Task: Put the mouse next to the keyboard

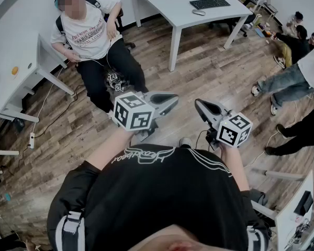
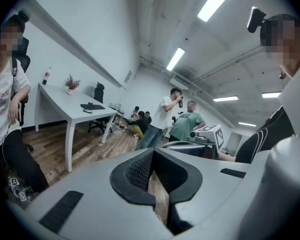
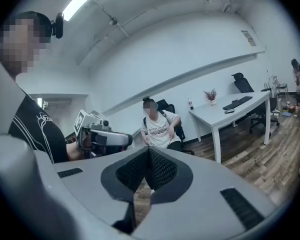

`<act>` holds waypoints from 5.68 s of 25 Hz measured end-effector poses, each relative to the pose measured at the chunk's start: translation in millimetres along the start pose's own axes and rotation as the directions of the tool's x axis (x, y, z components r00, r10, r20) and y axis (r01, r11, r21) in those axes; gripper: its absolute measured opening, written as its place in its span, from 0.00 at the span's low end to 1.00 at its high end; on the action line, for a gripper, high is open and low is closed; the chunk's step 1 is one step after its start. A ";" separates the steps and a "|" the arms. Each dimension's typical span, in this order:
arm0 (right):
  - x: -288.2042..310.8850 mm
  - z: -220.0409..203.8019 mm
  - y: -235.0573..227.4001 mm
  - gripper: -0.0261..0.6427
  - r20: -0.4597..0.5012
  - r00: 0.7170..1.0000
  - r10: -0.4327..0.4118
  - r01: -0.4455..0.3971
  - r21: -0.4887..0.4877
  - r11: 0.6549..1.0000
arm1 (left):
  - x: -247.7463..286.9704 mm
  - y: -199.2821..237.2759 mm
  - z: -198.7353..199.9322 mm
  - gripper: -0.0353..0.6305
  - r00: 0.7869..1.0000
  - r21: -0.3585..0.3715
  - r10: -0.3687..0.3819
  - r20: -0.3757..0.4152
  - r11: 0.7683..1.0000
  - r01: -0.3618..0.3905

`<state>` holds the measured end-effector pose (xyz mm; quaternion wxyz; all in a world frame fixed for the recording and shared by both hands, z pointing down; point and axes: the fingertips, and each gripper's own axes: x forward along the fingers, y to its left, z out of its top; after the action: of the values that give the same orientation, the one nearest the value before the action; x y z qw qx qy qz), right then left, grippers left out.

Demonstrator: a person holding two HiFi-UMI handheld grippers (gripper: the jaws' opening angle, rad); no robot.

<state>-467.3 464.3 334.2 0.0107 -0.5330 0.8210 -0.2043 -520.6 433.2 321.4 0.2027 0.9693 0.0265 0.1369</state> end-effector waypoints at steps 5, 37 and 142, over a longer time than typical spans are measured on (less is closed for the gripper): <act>4.9 -2.7 -6.3 0.05 -0.007 1.000 -0.002 0.002 -0.006 1.000 | 4.1 8.7 -1.1 0.06 1.000 -0.012 0.006 -0.002 1.000 -0.006; -101.2 54.9 -289.0 0.05 0.062 0.989 -0.134 0.128 0.089 0.988 | 300.4 31.7 69.9 0.06 0.992 -0.031 -0.065 -0.105 0.998 0.062; 461.8 146.1 -772.4 0.45 -0.697 0.713 0.077 -0.459 -0.380 0.803 | 459.3 648.9 265.5 0.06 0.790 -0.539 0.610 -0.055 0.648 -0.538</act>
<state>40.3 -258.3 560.8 -0.3908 -0.2786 0.8663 -0.1385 -8.4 -214.8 464.3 0.4079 0.8394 -0.3342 0.1317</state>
